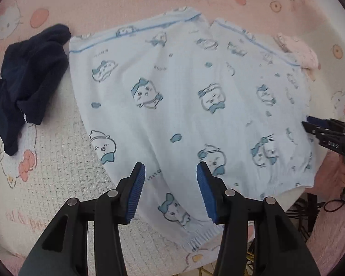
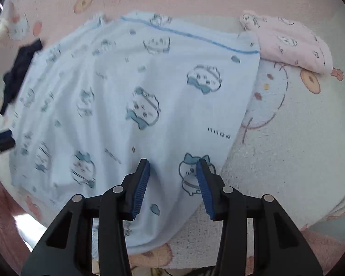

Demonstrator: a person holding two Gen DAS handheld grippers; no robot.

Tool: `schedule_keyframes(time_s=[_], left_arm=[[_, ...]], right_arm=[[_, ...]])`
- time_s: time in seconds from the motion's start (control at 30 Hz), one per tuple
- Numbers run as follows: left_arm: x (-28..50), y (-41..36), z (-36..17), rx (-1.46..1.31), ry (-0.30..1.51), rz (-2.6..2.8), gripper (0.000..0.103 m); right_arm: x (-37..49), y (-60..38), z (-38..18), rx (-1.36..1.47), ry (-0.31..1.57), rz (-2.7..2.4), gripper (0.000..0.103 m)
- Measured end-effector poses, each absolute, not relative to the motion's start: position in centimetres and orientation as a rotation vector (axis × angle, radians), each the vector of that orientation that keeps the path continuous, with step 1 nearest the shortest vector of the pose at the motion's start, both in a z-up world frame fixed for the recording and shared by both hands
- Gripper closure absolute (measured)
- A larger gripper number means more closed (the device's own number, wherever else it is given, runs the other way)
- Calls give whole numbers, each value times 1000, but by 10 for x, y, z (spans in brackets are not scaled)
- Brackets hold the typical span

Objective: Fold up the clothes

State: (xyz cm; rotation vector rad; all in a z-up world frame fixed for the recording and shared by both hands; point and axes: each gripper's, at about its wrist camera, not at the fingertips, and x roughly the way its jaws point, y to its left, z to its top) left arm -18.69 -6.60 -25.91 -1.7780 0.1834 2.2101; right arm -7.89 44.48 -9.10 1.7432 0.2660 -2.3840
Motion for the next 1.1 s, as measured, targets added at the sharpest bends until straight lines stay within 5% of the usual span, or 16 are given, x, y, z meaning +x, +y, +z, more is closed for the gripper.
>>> schedule_keyframes(time_s=[0.13,0.27,0.4,0.63,0.87,1.1], left_arm=[[-176,-82,-263,-1824,371,2184,55],[-157,-100,-247,-1768,253,2206,55],[-140,-81,-258,-1739,234,2209,55],[-136,-104,-259,-1915,461,2209,45],[-148,-108,-235,-1683,107,2304,45],[-134,-127,-266,-1822,170,2237,44]], right_arm=[[-59,472,-85,1887,321,-2438,53],[-46,500,-77,1985,257,-2526,59],[-37,477,-52,1736,45,-2493,60],[12,459,-81,1911,353,-2300,58],[21,452,-75,1855,281,-2341,58],[19,426,-77,1825,306,-2287,58]])
